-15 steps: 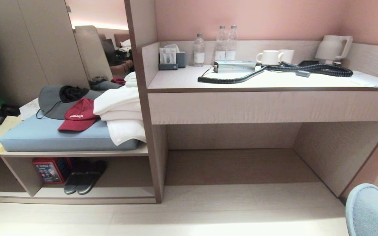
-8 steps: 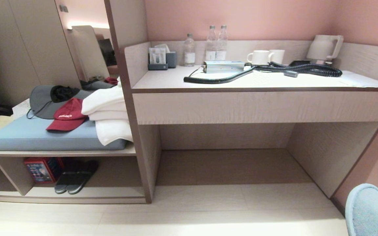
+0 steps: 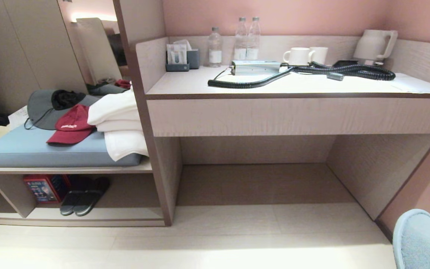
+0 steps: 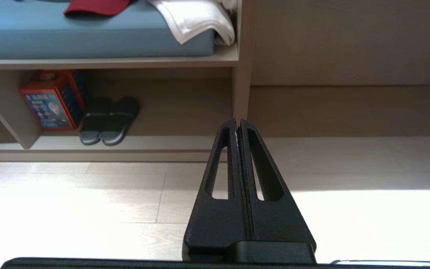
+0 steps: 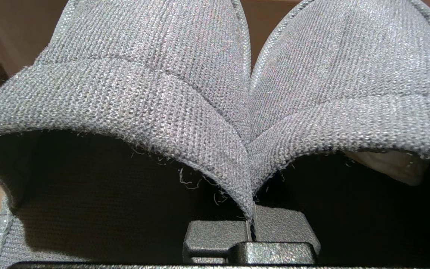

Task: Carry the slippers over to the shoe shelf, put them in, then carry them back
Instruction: Place the slippers on the floor

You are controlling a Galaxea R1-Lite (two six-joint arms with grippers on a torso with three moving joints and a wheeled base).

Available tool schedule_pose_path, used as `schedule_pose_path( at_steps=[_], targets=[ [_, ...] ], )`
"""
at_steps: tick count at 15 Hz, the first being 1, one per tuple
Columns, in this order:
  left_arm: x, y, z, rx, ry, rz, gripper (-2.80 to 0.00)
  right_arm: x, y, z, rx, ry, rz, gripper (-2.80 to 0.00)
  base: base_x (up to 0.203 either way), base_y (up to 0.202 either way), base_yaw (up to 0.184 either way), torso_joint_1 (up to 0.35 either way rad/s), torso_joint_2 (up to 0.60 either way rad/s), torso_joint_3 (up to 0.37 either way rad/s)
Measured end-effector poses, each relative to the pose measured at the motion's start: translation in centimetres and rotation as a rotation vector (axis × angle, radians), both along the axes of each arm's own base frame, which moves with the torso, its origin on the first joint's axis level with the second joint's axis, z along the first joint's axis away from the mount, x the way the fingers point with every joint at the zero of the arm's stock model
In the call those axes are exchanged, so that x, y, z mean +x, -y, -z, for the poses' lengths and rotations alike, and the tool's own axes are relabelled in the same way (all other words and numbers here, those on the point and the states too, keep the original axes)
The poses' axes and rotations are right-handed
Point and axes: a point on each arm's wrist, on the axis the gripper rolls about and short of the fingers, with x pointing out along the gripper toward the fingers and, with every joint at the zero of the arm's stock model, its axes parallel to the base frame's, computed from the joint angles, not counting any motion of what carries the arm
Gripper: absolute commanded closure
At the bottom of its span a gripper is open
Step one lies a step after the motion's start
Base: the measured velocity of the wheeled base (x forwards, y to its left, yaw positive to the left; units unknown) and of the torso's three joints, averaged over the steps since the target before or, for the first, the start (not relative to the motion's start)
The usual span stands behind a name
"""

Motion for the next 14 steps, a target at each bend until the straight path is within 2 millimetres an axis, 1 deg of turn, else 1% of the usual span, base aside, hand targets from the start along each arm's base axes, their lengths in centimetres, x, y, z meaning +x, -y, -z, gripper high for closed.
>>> schedule_pose_path(
  at_steps=[14],
  targets=[
    [0.00,0.00,0.00,0.000,0.000,-0.001,0.00,0.00,0.00,0.00,0.000,0.000,-0.001,0.00,0.000,0.000,0.000,0.004,0.00,-0.197]
  ],
)
